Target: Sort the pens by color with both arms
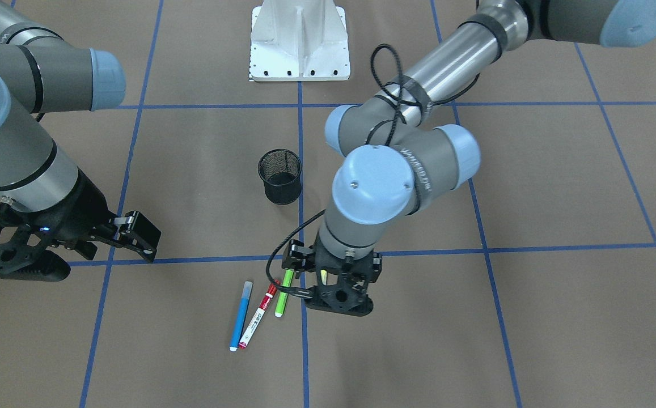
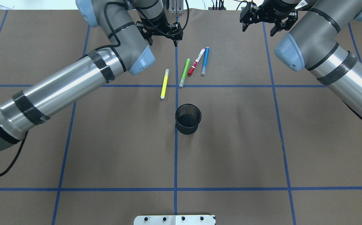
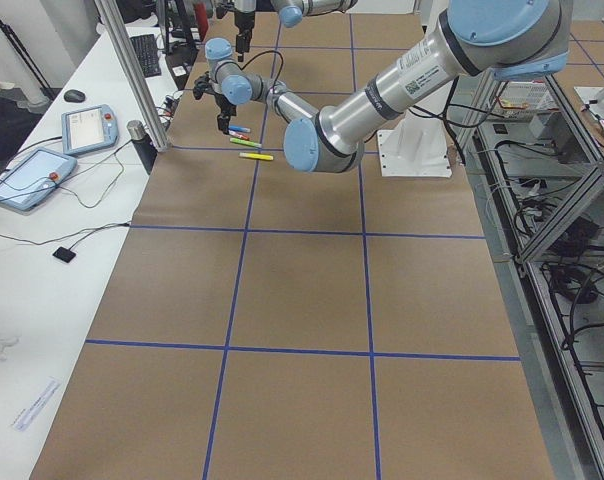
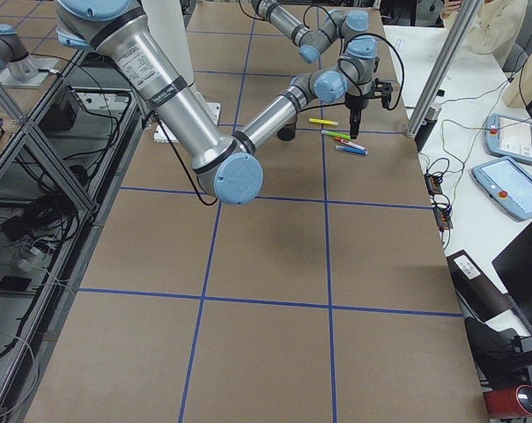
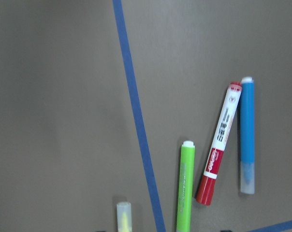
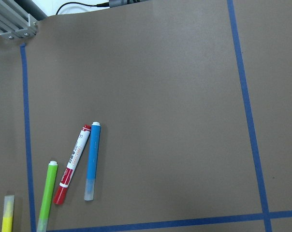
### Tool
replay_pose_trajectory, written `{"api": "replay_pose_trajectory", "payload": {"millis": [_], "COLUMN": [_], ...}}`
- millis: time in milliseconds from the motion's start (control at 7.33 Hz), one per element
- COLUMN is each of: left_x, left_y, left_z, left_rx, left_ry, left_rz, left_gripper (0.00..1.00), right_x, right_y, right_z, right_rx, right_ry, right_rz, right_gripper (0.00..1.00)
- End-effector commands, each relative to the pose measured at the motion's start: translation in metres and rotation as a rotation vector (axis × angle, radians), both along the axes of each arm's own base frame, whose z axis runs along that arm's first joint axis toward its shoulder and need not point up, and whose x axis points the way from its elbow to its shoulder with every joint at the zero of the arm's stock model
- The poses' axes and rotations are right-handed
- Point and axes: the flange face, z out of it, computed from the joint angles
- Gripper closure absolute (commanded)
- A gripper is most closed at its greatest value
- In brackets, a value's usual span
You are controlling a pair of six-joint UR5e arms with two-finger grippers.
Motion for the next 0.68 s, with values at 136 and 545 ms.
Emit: {"api": "replay_pose_trajectory", "payload": {"millis": [136, 545], "left_x": [-0.168, -0.320], "left_y": [0.000, 0.018], "left_z": [0.114, 0.215], "left_rx": [0.059, 0.139], "left_ry": [0.025, 0.048], "left_rz": [0.025, 0.059], "left_gripper": [0.00, 0.00], "right_x": [0.025, 0.093], "right_y": [-0.022, -0.068], "right_z": [0.023, 0.079], "right_rx": [0.039, 0.063], "right_ry": [0.038, 0.075], "right_rz": [-0.035, -0.094], "right_gripper": [0.01, 0.01]}}
